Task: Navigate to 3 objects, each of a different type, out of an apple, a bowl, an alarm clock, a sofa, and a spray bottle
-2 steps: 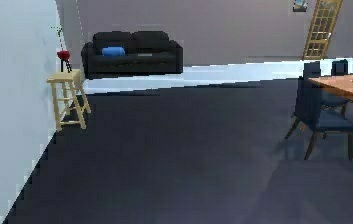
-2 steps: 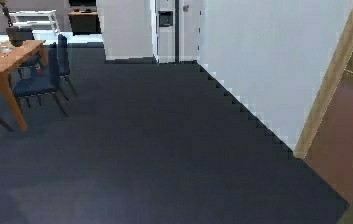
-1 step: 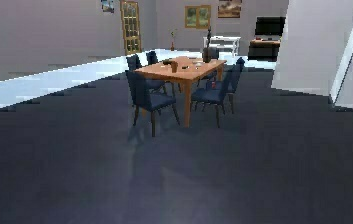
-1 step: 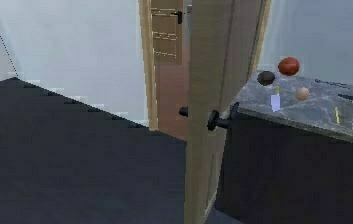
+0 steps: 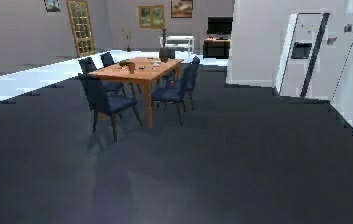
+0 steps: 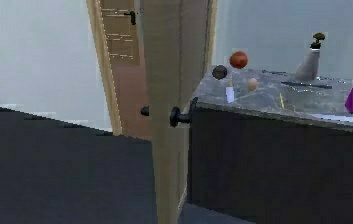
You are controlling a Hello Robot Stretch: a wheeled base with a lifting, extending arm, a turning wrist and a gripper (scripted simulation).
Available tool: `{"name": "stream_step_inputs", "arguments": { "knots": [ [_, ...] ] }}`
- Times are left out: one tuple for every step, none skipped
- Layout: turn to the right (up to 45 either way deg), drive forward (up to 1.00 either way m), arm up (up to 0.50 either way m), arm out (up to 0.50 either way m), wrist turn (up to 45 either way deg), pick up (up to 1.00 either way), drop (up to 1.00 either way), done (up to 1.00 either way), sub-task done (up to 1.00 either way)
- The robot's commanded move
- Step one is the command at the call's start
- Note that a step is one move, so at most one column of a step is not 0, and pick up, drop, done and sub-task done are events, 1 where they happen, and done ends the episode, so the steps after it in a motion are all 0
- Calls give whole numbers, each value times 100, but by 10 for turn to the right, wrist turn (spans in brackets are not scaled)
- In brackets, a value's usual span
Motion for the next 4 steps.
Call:
{"name": "stream_step_inputs", "arguments": {
  "knots": [
    [0, 100, 0, 0, 0, 0, 0, 0, 0],
    [0, 100, 0, 0, 0, 0, 0, 0, 0],
    [60, 0, 0, 0, 0, 0, 0, 0, 0],
    [0, 10, 0, 0, 0, 0, 0, 0, 0]
  ]
}}
